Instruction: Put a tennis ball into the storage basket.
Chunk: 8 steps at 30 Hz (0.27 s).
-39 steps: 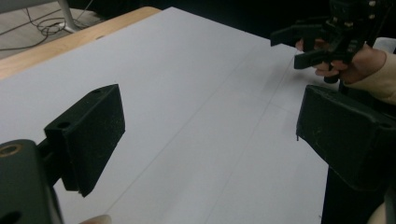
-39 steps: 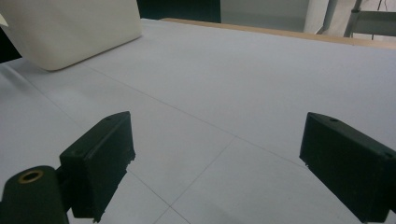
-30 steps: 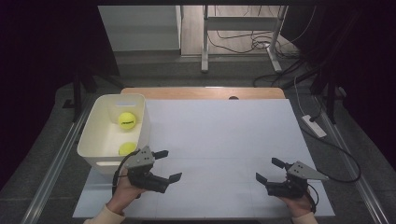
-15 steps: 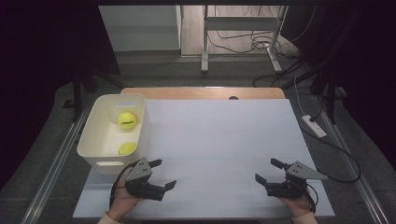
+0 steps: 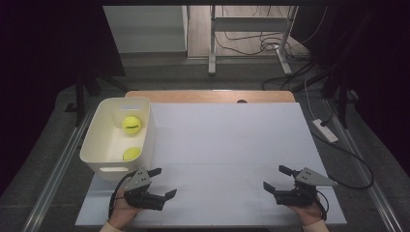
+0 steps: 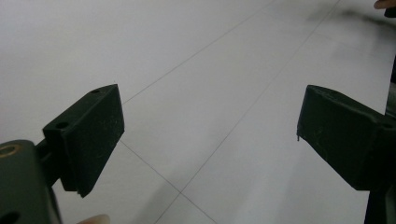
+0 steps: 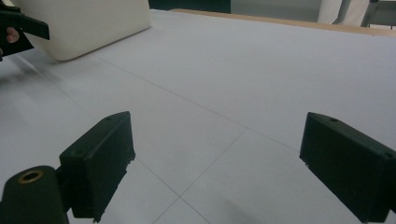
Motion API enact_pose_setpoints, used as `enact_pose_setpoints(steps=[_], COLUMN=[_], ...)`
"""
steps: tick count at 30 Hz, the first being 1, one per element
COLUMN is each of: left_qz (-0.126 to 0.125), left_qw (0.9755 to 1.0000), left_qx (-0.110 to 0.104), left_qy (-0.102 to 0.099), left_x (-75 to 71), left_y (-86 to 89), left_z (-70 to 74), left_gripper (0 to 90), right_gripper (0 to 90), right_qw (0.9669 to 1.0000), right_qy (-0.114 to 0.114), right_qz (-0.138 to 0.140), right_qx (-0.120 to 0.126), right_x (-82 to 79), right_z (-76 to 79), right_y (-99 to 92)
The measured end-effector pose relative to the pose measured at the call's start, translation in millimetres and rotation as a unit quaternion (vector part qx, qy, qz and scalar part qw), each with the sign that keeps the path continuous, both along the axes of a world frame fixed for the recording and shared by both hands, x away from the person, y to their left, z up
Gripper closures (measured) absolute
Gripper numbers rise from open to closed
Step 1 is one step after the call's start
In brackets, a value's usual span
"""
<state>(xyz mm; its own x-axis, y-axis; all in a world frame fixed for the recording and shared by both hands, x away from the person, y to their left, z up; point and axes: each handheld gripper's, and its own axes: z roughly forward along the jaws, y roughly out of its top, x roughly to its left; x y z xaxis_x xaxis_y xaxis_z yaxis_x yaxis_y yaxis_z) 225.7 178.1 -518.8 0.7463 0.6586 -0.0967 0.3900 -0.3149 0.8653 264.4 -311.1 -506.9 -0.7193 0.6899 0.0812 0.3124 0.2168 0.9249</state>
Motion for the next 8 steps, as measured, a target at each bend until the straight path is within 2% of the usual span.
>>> enact_pose_setpoints(steps=[8], left_qz=[0.002], left_qw=[1.0], left_qx=[-0.008], left_qy=[-0.003], left_x=[1.4], left_y=[-1.0], left_z=[3.6], left_gripper=[8.0], right_gripper=[9.5], right_qw=[1.0], right_qy=[0.002], right_qz=[0.001], right_qx=[-0.001], right_x=[-0.8], right_z=[-0.3], right_y=[-0.6])
